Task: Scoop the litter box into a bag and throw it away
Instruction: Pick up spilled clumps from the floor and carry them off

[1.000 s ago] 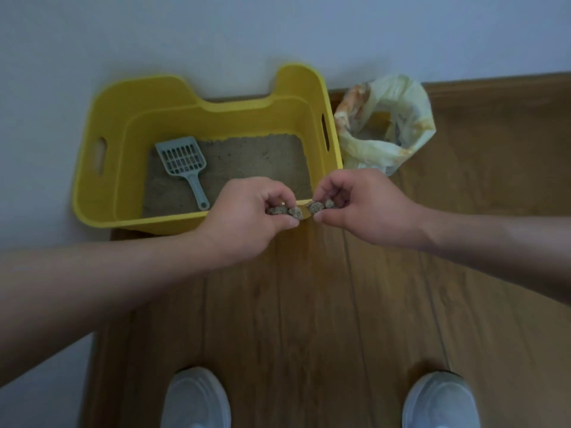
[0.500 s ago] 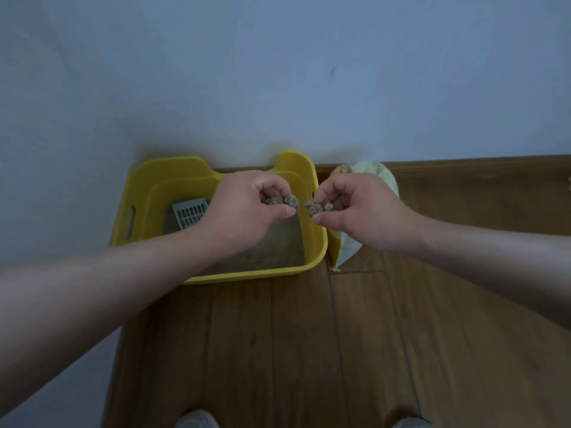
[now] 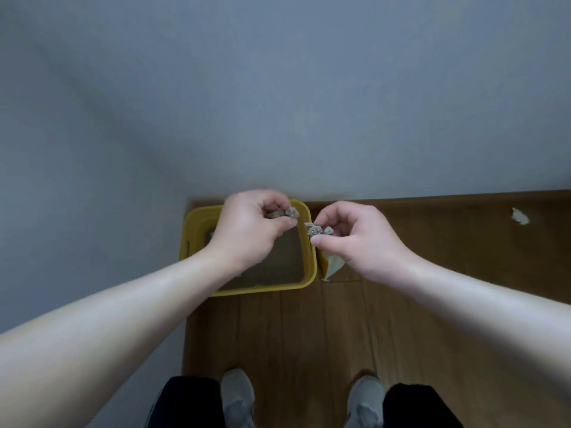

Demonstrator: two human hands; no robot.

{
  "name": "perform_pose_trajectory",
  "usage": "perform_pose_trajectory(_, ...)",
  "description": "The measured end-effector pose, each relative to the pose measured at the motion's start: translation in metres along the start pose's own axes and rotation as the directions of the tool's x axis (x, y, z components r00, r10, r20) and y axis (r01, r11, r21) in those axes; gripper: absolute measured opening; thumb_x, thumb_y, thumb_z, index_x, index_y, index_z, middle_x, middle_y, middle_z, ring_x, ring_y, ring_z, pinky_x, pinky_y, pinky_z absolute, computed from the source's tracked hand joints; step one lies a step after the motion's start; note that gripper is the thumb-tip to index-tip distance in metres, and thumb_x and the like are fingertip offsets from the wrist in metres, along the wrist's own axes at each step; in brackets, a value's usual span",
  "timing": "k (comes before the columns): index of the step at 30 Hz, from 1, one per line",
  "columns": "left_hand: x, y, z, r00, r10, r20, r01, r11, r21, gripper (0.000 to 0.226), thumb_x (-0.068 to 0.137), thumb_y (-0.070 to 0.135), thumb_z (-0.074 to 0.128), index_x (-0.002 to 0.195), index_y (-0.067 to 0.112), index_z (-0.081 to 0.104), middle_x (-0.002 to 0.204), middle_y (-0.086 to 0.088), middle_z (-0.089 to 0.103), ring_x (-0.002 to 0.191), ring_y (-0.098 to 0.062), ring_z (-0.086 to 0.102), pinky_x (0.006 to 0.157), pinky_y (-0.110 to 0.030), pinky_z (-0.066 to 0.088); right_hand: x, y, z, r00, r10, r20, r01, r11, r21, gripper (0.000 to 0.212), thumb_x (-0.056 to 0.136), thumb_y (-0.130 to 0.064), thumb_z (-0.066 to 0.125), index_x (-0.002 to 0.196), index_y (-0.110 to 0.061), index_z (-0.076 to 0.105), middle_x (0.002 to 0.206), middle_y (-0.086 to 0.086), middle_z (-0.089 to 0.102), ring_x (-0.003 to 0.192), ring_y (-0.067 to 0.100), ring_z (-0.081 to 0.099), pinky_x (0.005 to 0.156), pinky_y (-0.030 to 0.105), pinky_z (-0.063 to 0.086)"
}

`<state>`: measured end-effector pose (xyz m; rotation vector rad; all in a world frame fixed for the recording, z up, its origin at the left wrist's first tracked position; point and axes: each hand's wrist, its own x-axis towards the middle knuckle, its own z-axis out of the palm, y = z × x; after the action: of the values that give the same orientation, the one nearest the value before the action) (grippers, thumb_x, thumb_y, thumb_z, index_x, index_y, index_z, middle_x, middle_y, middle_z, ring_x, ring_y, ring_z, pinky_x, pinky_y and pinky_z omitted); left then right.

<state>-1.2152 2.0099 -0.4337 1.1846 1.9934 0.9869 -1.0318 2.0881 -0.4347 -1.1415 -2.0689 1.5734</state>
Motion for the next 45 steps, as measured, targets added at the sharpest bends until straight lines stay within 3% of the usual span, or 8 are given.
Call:
perform_pose_trajectory(7,-0.025,0.130,-0.073,1.000,-0.004,0.024,0.001,0.993,0.120,0.016,0.077,0.021,0.083,0.074,0.029,0.070,0.071,0.012,0.061,0.063,-0.008,0.056,0.061,-0.022,0.045,-0.045,-0.121,-0.057,0.999,0.036,-0.009,-0.036,0.998,0.042,0.012,0.077,-0.015,0.080,0.082,-0.019,0.070,0.077,0.002,0.071,0.065,0.015,0.062,0.067,0.042,0.057)
perform_pose_trajectory(15,-0.055,0.254,-0.118,0.999,0.042,0.030,-0.044,0.995,0.086,0.013,0.076,0.019,0.084,0.075,0.026,0.073,0.075,0.003,0.064,0.066,-0.015,0.059,0.064,-0.029,0.051,-0.094,-0.224,-0.125,0.997,-0.007,-0.078,0.010,0.999,0.041,0.011,0.079,-0.016,0.079,0.083,-0.019,0.069,0.074,0.000,0.071,0.065,0.020,0.066,0.064,0.040,0.059)
perform_pose_trajectory(20,-0.073,0.316,-0.121,0.991,0.129,0.034,-0.132,0.987,0.096,0.026,0.077,0.015,0.083,0.072,0.035,0.067,0.074,0.008,0.064,0.066,-0.010,0.060,0.062,-0.022,0.049,-0.126,-0.263,-0.160,0.990,-0.046,-0.134,0.053,0.997,0.047,0.010,0.081,-0.015,0.078,0.087,-0.018,0.070,0.076,-0.001,0.071,0.068,0.022,0.067,0.067,0.040,0.060)
perform_pose_trajectory(26,-0.094,0.374,-0.111,0.983,0.182,0.029,-0.184,0.979,0.092,0.012,0.078,0.018,0.082,0.084,0.025,0.074,0.079,0.008,0.066,0.071,-0.010,0.064,0.063,-0.016,0.050,-0.167,-0.285,-0.201,0.978,-0.061,-0.200,0.072,0.996,0.047,0.012,0.081,-0.015,0.078,0.089,-0.018,0.070,0.076,0.000,0.070,0.066,0.021,0.066,0.062,0.037,0.060)
perform_pose_trajectory(31,-0.105,0.402,-0.099,0.968,0.240,0.076,-0.244,0.968,0.059,0.014,0.078,0.018,0.083,0.084,0.027,0.074,0.079,0.007,0.067,0.071,-0.012,0.064,0.065,-0.024,0.054,-0.205,-0.294,-0.220,0.951,-0.047,-0.307,0.065,0.997,0.048,0.013,0.080,-0.015,0.079,0.088,-0.019,0.070,0.075,-0.002,0.069,0.062,0.011,0.061,0.059,0.023,0.053)
perform_pose_trajectory(38,-0.117,0.423,-0.078,0.886,0.380,0.265,-0.405,0.913,0.047,0.015,0.079,0.020,0.083,0.091,0.024,0.077,0.085,0.009,0.069,0.079,-0.007,0.066,0.071,-0.024,0.057,-0.265,-0.297,-0.216,0.844,0.011,-0.536,0.002,1.000,0.024,0.012,0.082,-0.015,0.078,0.091,-0.017,0.070,0.078,-0.007,0.069,0.069,0.010,0.065,0.061,0.018,0.053)
perform_pose_trajectory(42,-0.133,0.436,-0.071,0.804,0.466,0.370,-0.513,0.858,0.035,0.016,0.078,0.024,0.083,0.093,0.026,0.076,0.086,0.015,0.067,0.078,-0.003,0.065,0.067,-0.009,0.050,-0.302,-0.299,-0.201,0.746,0.066,-0.663,-0.038,0.998,0.056,0.013,0.081,-0.016,0.079,0.091,-0.018,0.071,0.079,-0.007,0.070,0.072,0.012,0.066,0.063,0.020,0.055)
perform_pose_trajectory(45,-0.147,0.445,-0.067,0.736,0.515,0.439,-0.585,0.811,0.030,0.013,0.079,0.025,0.082,0.088,0.031,0.074,0.084,0.016,0.066,0.076,-0.004,0.064,0.065,-0.006,0.048,-0.330,-0.299,-0.188,0.668,0.108,-0.736,-0.053,0.994,0.098,0.015,0.078,-0.014,0.081,0.085,-0.021,0.070,0.074,-0.005,0.070,0.064,0.012,0.064,0.061,0.023,0.053)
